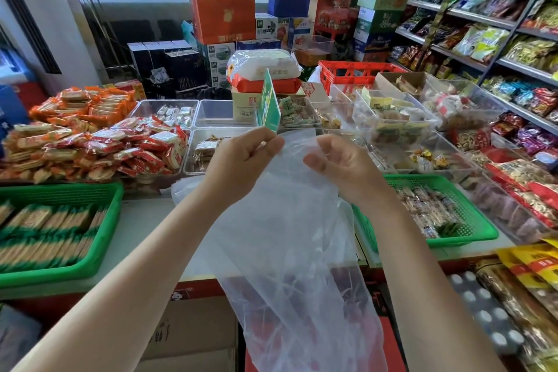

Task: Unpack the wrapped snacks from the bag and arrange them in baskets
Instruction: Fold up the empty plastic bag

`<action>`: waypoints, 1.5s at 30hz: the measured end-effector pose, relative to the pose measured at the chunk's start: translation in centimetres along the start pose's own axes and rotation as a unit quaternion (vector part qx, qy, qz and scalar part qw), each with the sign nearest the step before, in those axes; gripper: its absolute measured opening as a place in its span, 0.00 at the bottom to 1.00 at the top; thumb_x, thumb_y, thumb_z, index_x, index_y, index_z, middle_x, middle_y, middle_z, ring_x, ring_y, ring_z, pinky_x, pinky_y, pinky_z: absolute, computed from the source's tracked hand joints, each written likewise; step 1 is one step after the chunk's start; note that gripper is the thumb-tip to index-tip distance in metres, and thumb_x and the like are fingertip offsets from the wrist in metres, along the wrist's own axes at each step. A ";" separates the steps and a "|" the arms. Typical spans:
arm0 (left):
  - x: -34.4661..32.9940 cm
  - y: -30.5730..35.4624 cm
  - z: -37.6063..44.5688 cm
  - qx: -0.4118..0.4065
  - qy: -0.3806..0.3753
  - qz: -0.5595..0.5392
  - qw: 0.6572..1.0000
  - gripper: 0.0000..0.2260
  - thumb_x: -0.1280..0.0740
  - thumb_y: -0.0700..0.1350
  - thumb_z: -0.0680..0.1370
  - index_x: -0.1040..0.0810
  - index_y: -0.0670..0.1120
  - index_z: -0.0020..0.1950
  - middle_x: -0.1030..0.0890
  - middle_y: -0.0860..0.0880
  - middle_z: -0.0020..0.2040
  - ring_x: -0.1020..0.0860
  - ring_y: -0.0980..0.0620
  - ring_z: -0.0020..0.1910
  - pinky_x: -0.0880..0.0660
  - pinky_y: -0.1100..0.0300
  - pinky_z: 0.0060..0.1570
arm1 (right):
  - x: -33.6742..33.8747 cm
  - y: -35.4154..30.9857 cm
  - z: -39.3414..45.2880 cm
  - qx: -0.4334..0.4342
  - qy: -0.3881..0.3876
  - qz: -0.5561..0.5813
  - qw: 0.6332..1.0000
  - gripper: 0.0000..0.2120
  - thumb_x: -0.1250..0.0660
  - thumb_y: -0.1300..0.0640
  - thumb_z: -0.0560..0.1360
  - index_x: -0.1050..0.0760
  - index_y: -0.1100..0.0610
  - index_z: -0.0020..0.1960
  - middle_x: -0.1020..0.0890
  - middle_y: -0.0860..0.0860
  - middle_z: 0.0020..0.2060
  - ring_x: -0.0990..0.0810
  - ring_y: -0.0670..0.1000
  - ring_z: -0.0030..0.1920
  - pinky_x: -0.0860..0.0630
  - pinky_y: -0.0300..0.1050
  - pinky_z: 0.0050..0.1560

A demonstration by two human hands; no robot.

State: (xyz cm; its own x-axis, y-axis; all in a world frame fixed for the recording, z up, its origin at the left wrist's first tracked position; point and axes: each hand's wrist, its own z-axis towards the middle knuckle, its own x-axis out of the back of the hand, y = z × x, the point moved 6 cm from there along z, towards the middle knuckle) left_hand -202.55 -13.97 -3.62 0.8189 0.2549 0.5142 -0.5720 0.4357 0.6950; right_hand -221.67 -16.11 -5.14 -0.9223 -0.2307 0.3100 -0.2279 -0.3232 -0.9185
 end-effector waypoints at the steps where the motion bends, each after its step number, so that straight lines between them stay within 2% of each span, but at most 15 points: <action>1: -0.3 0.1 0.0 0.004 -0.010 -0.002 1.000 0.10 0.32 0.51 0.80 0.21 0.47 0.44 0.33 0.54 0.25 0.36 0.56 0.24 0.40 0.64 0.26 | -0.4 -0.2 0.0 0.007 -0.002 -0.010 1.000 0.09 0.27 0.50 0.75 0.17 0.53 0.52 0.15 0.46 0.40 0.17 0.45 0.43 0.23 0.40 0.46; 5: -0.8 -0.9 0.3 0.069 -0.109 0.030 0.991 0.16 0.24 0.55 0.72 0.23 0.45 0.40 0.34 0.54 0.27 0.37 0.57 0.25 0.42 0.64 0.27 | -0.3 0.1 0.5 0.020 0.063 -0.025 0.998 0.10 0.28 0.54 0.77 0.17 0.61 0.47 0.15 0.53 0.38 0.21 0.48 0.39 0.28 0.42 0.42; 8: -1.1 -2.7 -0.4 0.152 -0.272 0.100 0.945 0.20 0.22 0.56 0.71 0.25 0.44 0.33 0.33 0.57 0.23 0.37 0.59 0.22 0.41 0.66 0.25 | 0.1 0.6 1.0 0.023 0.084 -0.013 0.996 0.24 0.28 0.49 0.77 0.24 0.73 0.49 0.18 0.66 0.43 0.23 0.57 0.38 0.30 0.45 0.41; 12: -1.3 -5.0 -1.8 0.186 -0.362 0.166 0.898 0.17 0.24 0.60 0.71 0.18 0.47 0.41 0.18 0.46 0.39 0.21 0.47 0.38 0.26 0.56 0.40 | 0.7 1.5 1.7 0.039 0.101 -0.048 0.993 0.32 0.32 0.41 0.76 0.28 0.73 0.49 0.24 0.74 0.45 0.23 0.68 0.42 0.31 0.47 0.43; 16: -1.7 -4.7 -2.2 0.223 -0.308 0.085 0.921 0.14 0.27 0.59 0.74 0.17 0.48 0.40 0.16 0.45 0.39 0.19 0.45 0.38 0.22 0.57 0.42 | 2.1 2.5 2.6 -0.010 0.163 -0.093 0.982 0.16 0.33 0.50 0.80 0.28 0.59 0.39 0.28 0.47 0.30 0.32 0.42 0.32 0.36 0.42 0.35; 18: -1.9 -4.8 -1.9 0.258 -0.244 0.060 0.933 0.16 0.28 0.56 0.77 0.22 0.44 0.38 0.21 0.48 0.30 0.25 0.51 0.27 0.29 0.65 0.28 | 1.9 2.4 3.1 -0.028 0.181 -0.158 0.970 0.08 0.33 0.50 0.80 0.25 0.55 0.53 0.24 0.46 0.45 0.27 0.41 0.44 0.32 0.40 0.43; 20: -1.7 -5.3 -1.4 0.290 -0.160 0.032 0.943 0.17 0.29 0.55 0.77 0.24 0.44 0.36 0.24 0.49 0.29 0.28 0.52 0.26 0.32 0.65 0.26 | 0.9 1.5 3.1 -0.004 0.198 -0.214 0.957 0.19 0.30 0.50 0.79 0.30 0.57 0.65 0.25 0.52 0.58 0.26 0.50 0.57 0.28 0.45 0.52; 25: 0.0 -4.7 0.2 0.317 0.024 -0.084 0.944 0.16 0.33 0.46 0.81 0.27 0.51 0.68 0.20 0.47 0.48 0.23 0.52 0.33 0.24 0.55 0.32 | -4.6 -1.8 0.1 0.096 0.050 -0.185 0.977 0.10 0.28 0.51 0.77 0.21 0.54 0.55 0.18 0.47 0.48 0.21 0.43 0.50 0.32 0.26 0.49; 27: 0.2 -3.5 0.9 0.297 0.022 -0.166 0.940 0.22 0.35 0.40 0.81 0.29 0.57 0.72 0.21 0.48 0.46 0.23 0.52 0.31 0.25 0.56 0.32 | -5.6 -1.9 -0.6 0.059 -0.025 -0.178 0.982 0.19 0.27 0.43 0.74 0.24 0.50 0.61 0.20 0.44 0.52 0.23 0.38 0.52 0.31 0.25 0.48; 30: 0.2 -0.7 1.4 0.273 -0.033 -0.239 0.931 0.16 0.40 0.34 0.81 0.17 0.49 0.57 0.17 0.41 0.43 0.20 0.48 0.31 0.22 0.53 0.36 | -5.3 -2.0 -0.6 0.027 -0.024 -0.182 0.983 0.32 0.24 0.37 0.68 0.31 0.46 0.66 0.24 0.42 0.60 0.25 0.41 0.57 0.28 0.35 0.53; 32: 0.0 1.3 1.8 0.251 -0.074 -0.250 0.932 0.14 0.41 0.34 0.81 0.16 0.43 0.53 0.16 0.36 0.48 0.17 0.44 0.36 0.20 0.54 0.38 | -4.4 -2.6 -0.4 0.047 0.032 -0.182 0.982 0.32 0.23 0.38 0.67 0.33 0.47 0.64 0.23 0.42 0.58 0.24 0.45 0.58 0.26 0.48 0.57; 35: -0.2 3.3 2.5 0.201 -0.161 -0.294 0.920 0.13 0.41 0.38 0.81 0.18 0.41 0.59 0.16 0.37 0.54 0.17 0.46 0.47 0.19 0.57 0.47 | -2.2 -3.1 0.2 0.068 0.124 -0.183 0.973 0.22 0.25 0.42 0.72 0.31 0.49 0.58 0.22 0.41 0.51 0.22 0.45 0.52 0.26 0.43 0.48; 38: 0.0 3.8 3.3 0.143 -0.209 -0.191 0.948 0.13 0.35 0.40 0.77 0.19 0.48 0.60 0.16 0.45 0.54 0.17 0.50 0.51 0.21 0.60 0.53 | 0.1 -2.5 0.9 0.068 0.179 -0.172 0.966 0.10 0.29 0.46 0.77 0.26 0.50 0.49 0.22 0.41 0.39 0.25 0.41 0.39 0.33 0.36 0.36; 41: 0.2 3.3 4.5 0.060 -0.138 0.039 0.988 0.13 0.29 0.40 0.78 0.19 0.45 0.62 0.18 0.53 0.47 0.19 0.56 0.46 0.22 0.70 0.44 | 0.6 -1.6 1.9 0.094 0.189 -0.174 0.962 0.08 0.33 0.50 0.78 0.21 0.54 0.47 0.24 0.42 0.33 0.27 0.39 0.35 0.35 0.33 0.35; 45: 0.7 2.6 4.7 -0.021 -0.011 0.269 0.963 0.15 0.26 0.55 0.75 0.17 0.51 0.59 0.23 0.52 0.45 0.24 0.52 0.44 0.22 0.57 0.41 | -0.3 -1.1 3.7 0.110 0.166 -0.163 0.966 0.07 0.32 0.57 0.80 0.18 0.59 0.48 0.18 0.50 0.37 0.24 0.42 0.39 0.31 0.33 0.39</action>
State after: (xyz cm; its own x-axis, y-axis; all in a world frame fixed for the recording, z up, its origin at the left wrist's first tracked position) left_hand -203.74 -16.73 0.92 0.4038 0.4356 0.8045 -0.9101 0.2808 0.3048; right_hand -219.97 -19.07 -3.32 -0.8708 0.2107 0.4441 -0.4840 -0.5252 -0.6999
